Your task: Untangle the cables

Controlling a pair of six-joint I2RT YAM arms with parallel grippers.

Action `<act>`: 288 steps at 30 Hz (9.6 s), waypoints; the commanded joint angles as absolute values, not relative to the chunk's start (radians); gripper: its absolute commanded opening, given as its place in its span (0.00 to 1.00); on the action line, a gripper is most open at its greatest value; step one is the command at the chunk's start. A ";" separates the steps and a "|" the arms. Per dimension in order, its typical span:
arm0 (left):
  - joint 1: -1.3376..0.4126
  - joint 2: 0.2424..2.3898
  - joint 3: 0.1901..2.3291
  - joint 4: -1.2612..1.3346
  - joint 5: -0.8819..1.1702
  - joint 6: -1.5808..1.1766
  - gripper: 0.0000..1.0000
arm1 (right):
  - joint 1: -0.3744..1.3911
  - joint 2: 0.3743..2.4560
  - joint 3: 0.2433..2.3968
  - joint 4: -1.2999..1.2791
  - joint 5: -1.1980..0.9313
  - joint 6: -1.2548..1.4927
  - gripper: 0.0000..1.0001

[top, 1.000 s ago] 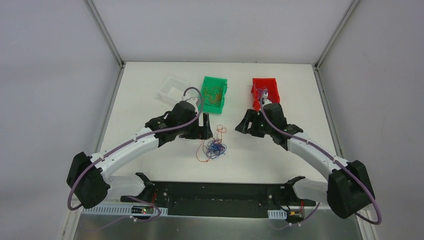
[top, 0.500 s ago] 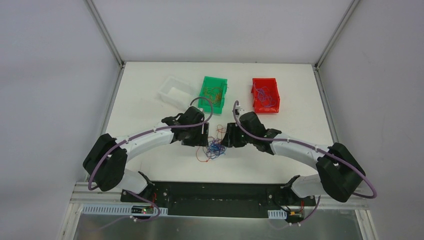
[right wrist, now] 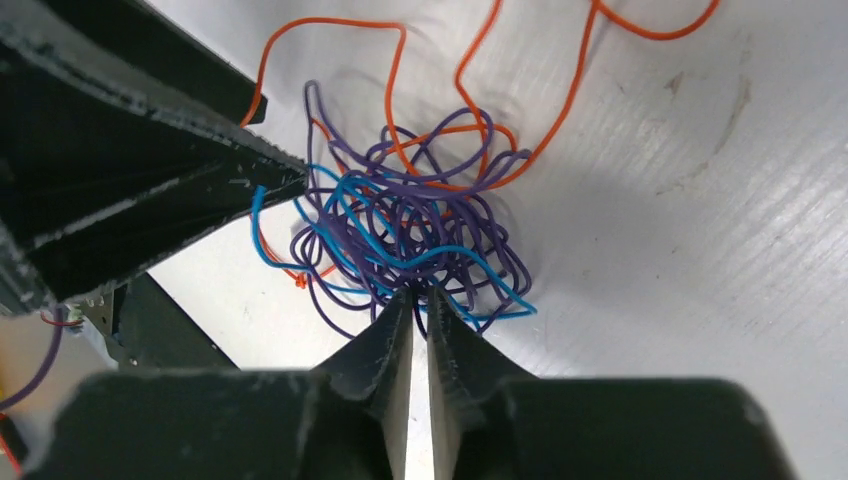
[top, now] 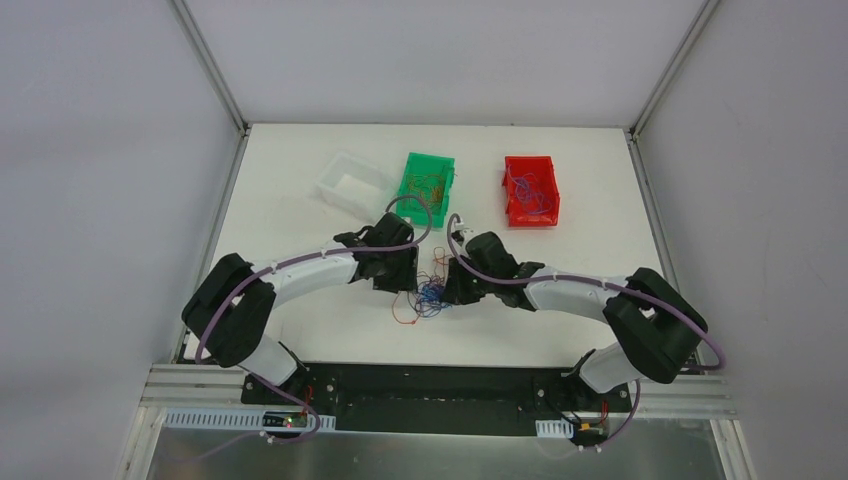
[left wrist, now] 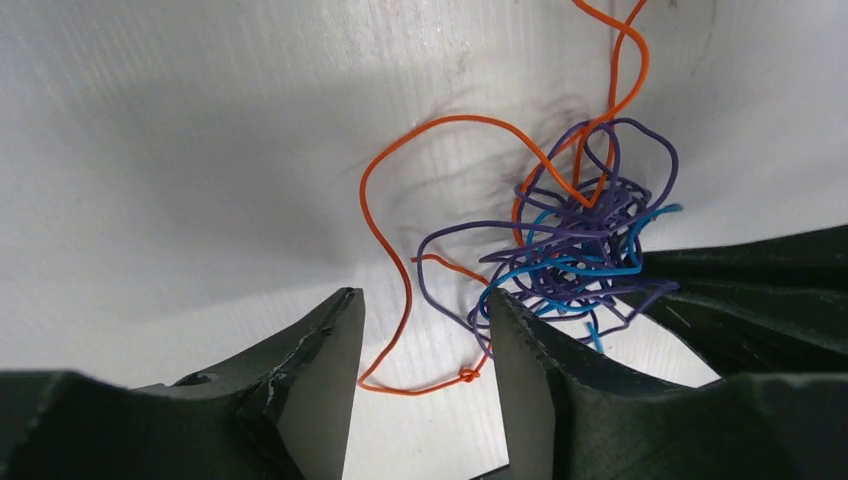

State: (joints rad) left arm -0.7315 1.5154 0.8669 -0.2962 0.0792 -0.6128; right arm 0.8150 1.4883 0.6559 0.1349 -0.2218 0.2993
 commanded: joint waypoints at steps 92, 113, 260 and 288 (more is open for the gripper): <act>-0.407 0.935 0.773 -0.407 -0.037 -0.627 0.00 | 0.857 1.468 0.957 -0.190 0.010 0.161 0.79; -0.408 0.942 0.789 -0.407 -0.029 -0.626 0.00 | 0.858 1.604 0.964 -0.106 -0.027 0.166 0.76; -0.468 2.102 1.924 -0.470 -0.050 -0.531 0.00 | 0.425 1.022 0.440 0.072 0.263 0.523 0.00; -0.477 1.701 1.751 -0.592 -0.070 -0.358 0.85 | 0.488 1.087 0.515 0.066 0.127 0.450 0.00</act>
State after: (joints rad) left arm -0.4805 1.8908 1.8507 -0.5804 -0.0307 -0.3962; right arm 0.4416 1.0775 0.4492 0.0463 0.1909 0.4988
